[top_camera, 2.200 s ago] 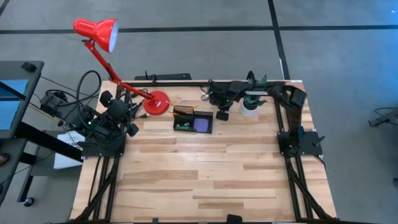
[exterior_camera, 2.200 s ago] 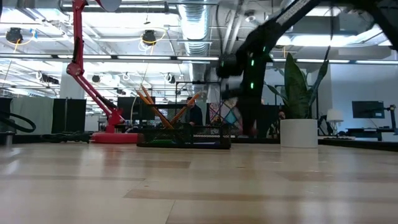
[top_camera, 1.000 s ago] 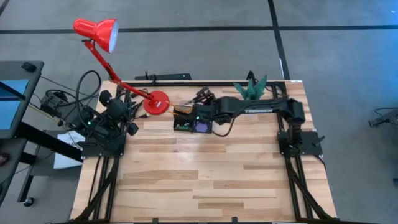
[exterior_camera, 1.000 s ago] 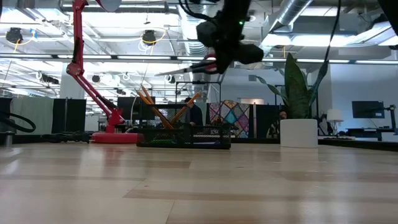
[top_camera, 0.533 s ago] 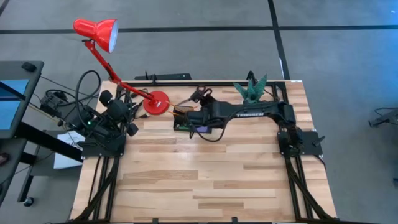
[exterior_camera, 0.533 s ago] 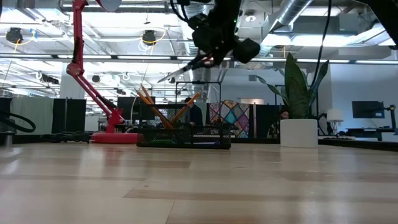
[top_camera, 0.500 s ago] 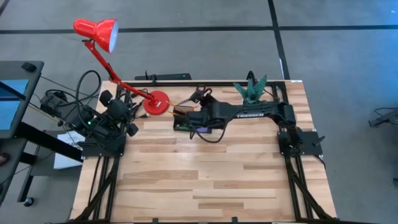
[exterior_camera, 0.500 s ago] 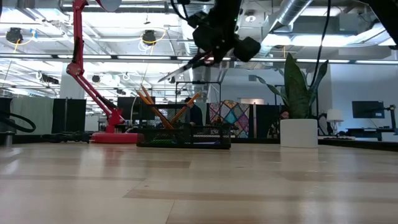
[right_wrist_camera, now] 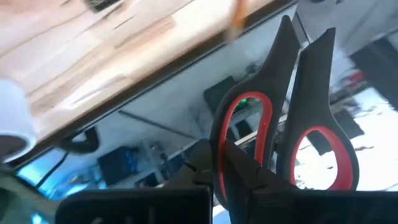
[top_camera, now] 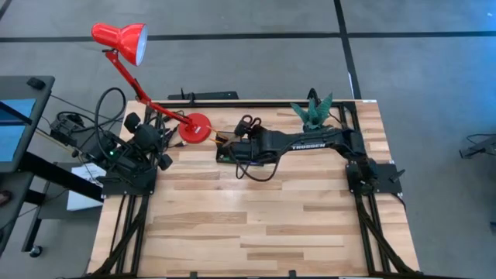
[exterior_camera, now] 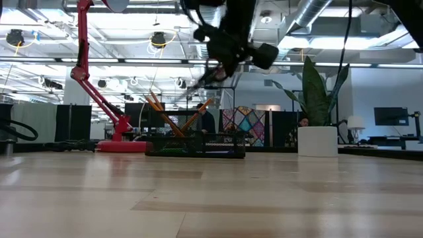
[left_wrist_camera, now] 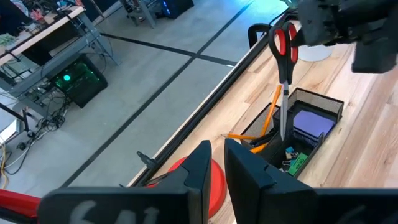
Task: Pick and place office supplies into organizer
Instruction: Put the black scissors into the black desk organizer
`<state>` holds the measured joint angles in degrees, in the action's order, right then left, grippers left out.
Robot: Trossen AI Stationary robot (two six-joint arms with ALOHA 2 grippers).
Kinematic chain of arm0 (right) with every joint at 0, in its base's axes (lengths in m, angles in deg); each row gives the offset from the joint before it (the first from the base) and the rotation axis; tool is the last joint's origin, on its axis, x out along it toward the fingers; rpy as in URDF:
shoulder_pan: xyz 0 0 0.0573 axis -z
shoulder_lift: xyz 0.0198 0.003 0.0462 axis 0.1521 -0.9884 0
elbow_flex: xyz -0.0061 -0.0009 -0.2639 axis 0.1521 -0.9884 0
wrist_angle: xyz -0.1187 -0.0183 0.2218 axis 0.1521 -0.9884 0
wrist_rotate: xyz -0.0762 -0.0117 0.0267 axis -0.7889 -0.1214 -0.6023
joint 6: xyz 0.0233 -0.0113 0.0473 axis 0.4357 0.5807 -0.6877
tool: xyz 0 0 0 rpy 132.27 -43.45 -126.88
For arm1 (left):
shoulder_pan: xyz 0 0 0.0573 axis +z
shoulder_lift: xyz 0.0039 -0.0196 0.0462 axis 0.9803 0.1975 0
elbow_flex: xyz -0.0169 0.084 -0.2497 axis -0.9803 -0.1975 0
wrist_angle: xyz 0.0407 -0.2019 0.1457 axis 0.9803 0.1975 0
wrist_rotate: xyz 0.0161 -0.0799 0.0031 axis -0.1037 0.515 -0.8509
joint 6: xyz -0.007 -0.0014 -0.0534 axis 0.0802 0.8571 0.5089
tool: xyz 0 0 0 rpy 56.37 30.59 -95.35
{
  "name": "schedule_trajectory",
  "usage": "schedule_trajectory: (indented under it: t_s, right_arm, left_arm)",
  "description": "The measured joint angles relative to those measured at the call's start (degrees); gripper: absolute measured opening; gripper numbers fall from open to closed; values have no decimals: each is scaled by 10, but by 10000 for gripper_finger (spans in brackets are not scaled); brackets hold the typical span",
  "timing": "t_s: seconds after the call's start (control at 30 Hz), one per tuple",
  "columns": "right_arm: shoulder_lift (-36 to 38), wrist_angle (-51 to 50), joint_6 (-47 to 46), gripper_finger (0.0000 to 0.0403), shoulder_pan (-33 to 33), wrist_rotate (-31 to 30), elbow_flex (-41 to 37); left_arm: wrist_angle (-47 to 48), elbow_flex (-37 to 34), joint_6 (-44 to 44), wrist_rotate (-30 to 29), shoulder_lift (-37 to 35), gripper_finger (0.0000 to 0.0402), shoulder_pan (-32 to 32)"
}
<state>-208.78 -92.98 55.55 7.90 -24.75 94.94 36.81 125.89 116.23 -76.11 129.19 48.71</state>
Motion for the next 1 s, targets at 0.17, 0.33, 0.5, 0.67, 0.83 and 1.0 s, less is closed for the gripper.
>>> schedule_trajectory:
  t_s: [0.17,0.33,0.5,0.67,0.83,1.0]
  right_arm:
    - [-23,-39,-22,0,26,-53,-1]
    - [-25,-19,-29,0,29,-55,0]
    - [-29,-27,-20,0,25,-31,0]
    - [-30,-21,-6,0,24,-18,0]
    - [-30,-6,1,13,24,-18,0]
    - [-30,41,2,54,23,-18,0]
  left_arm:
    - [0,0,0,0,0,36,0]
    - [0,0,0,16,0,36,0]
    - [0,0,-2,14,0,36,0]
    - [0,0,-6,14,0,36,0]
    - [0,0,-7,14,0,36,0]
    - [0,0,-21,22,0,36,0]
